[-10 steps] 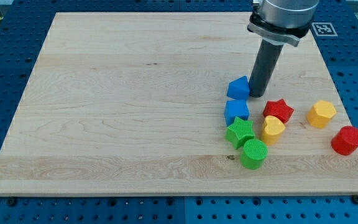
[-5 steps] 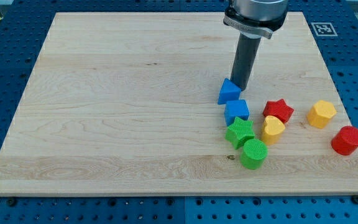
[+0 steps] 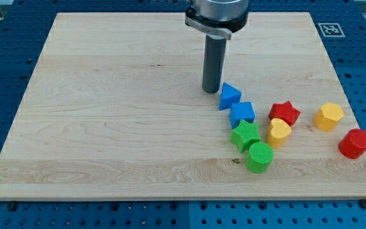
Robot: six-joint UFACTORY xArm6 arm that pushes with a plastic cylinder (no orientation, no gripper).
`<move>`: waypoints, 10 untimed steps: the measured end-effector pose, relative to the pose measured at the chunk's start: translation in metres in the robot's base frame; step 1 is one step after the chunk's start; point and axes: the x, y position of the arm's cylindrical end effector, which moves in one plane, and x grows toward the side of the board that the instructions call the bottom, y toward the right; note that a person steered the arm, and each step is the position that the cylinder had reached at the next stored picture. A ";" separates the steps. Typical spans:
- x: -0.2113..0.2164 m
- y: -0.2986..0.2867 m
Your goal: Place the blue triangle on top of the blue cube
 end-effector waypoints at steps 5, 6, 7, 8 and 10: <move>0.013 0.014; 0.024 0.014; 0.025 0.014; 0.024 0.011; -0.047 0.013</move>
